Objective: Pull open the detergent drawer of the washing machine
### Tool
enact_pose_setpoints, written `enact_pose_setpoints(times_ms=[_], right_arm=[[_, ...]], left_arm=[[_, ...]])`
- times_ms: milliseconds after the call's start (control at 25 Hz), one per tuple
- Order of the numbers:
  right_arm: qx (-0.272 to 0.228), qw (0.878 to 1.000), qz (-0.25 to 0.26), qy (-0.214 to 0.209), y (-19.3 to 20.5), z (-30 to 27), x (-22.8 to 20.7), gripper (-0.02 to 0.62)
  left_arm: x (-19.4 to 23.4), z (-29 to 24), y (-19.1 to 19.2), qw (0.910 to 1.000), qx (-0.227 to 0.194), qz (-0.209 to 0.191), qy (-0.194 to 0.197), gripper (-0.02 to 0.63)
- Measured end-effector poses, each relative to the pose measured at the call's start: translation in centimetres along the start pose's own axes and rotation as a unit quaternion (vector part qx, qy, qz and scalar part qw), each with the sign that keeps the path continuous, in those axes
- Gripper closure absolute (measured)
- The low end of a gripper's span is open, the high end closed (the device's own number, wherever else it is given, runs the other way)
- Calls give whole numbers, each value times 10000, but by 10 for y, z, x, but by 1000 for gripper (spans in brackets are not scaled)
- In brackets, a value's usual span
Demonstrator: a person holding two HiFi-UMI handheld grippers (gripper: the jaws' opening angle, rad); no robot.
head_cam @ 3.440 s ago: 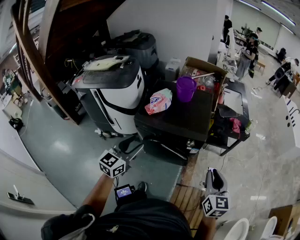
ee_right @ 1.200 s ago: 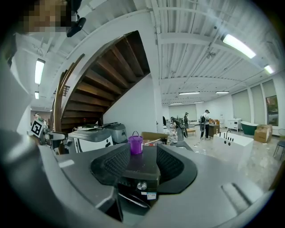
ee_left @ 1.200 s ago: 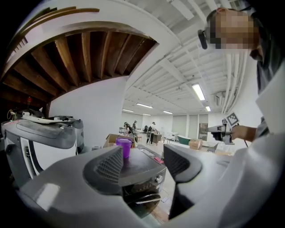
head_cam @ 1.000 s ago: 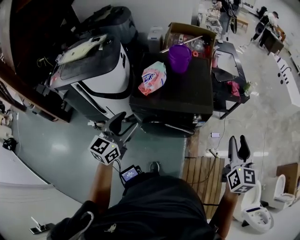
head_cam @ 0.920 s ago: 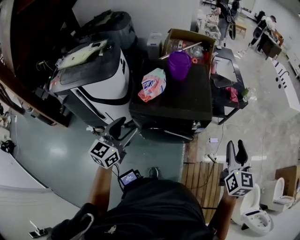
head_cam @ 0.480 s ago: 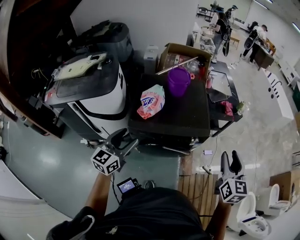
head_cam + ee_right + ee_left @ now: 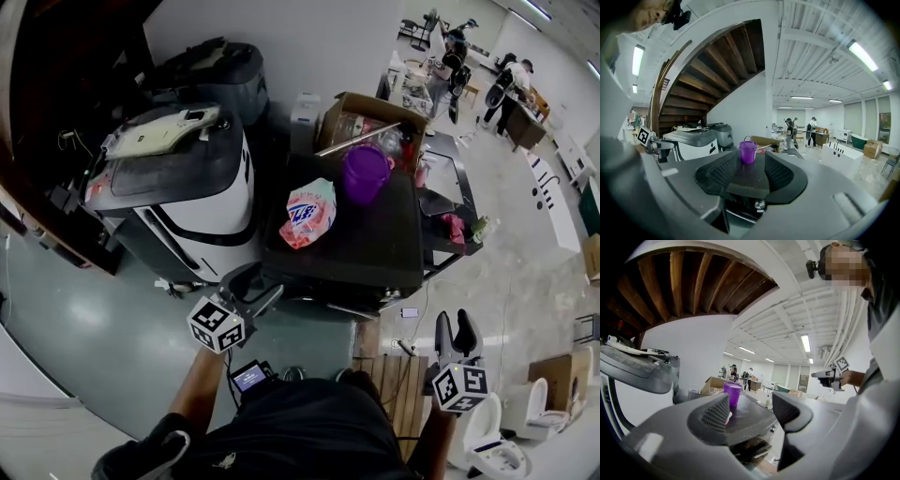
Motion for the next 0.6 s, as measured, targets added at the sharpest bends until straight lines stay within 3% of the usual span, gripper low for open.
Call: enact_pose_setpoints(times_ms=[240,440,600], right_arm=[[4,9997,80,-233,-7,-28,17,430],[170,9978,293,-574,-15,-51,19,430],[58,9966,273,-770,-23,-74,30,430]], left_arm=[[22,10,8,9997,40,93,-244,298],[17,20,13,9979,-118,311,-565,298],[30,15,14,9976,-47,254,-645,298]])
Point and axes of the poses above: the fingertips, and each gripper's own axes: z backward along the fingers, x to its left, y out of its underside, the point moved 2 cm from there along z, backward along the fingers, and after that the axes turned 2 degrees about -z, right-handed, at the moved point
